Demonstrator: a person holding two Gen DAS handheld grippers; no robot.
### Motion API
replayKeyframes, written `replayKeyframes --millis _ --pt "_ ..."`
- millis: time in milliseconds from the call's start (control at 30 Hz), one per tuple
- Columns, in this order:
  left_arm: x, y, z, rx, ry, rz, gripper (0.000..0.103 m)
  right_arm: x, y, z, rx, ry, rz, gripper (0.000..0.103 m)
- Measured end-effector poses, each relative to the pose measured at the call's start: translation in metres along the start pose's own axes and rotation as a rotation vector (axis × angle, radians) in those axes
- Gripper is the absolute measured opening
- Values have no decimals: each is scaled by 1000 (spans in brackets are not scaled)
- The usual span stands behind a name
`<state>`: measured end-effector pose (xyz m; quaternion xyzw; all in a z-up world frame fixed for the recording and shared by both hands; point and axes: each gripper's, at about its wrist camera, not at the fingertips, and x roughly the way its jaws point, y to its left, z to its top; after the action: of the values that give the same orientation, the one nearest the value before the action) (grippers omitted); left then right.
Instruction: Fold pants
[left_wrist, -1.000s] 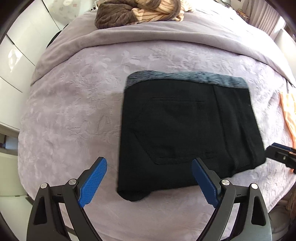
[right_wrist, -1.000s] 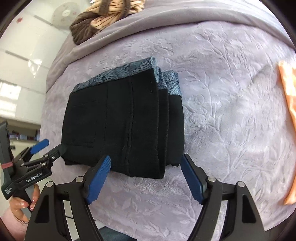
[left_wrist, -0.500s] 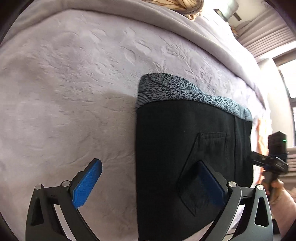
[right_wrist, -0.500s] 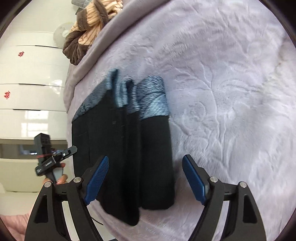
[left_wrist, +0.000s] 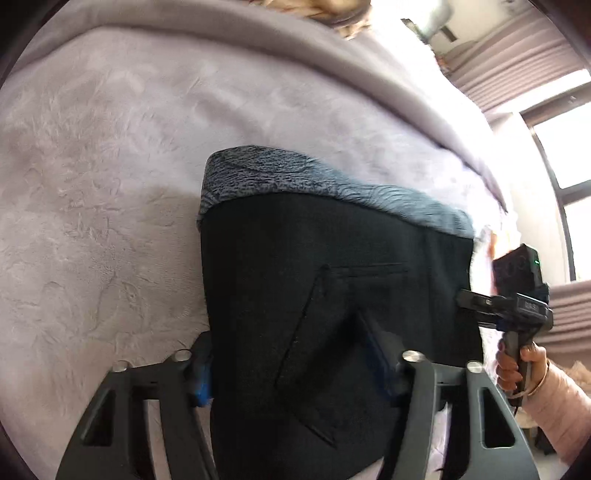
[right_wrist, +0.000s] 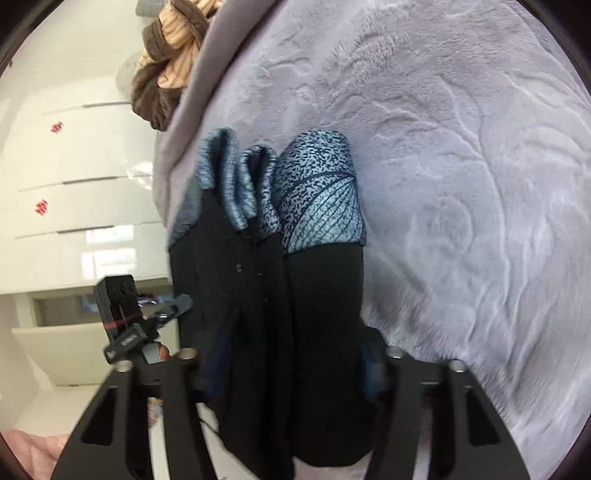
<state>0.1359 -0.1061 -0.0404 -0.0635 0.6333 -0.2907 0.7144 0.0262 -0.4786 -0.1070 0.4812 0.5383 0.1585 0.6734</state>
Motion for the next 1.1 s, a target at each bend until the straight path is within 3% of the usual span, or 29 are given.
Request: replayKeyframes --millis 100,267,433,533,600,633,700,800,900,1100 --pt "-21 -17 -8 27 -20 -15 52 -12 10 -10 21 -18 59 43" --pt "-55 -29 -26 30 -21 -25 52 -28 31 -35 34 -15 130 42" --pt "-73 -25 -55 37 -16 24 52 -36 37 -72 54 -4 156 42" --pt "-46 -15 -67 9 33 88 53 -24 33 -84 32 11 72 42" --pt "-32 -7 -74 16 24 153 69 -12 24 -88 40 21 -20 45" --pt "-31 -5 -75 16 2 169 73 -7 19 -89 36 13 -67 50" --pt "-30 -3 -73 6 -5 193 91 -6 14 -91 32 -11 -138 62" --pt "-33 -9 -71 21 -2 256 92 -9 19 -97 29 -39 -232 68" --pt "-43 -19 -74 57 -19 333 92 -21 36 -107 -29 -77 -393 81" --pt "-57 -45 -89 108 -23 424 92 -27 83 -118 -119 -118 -554 85"
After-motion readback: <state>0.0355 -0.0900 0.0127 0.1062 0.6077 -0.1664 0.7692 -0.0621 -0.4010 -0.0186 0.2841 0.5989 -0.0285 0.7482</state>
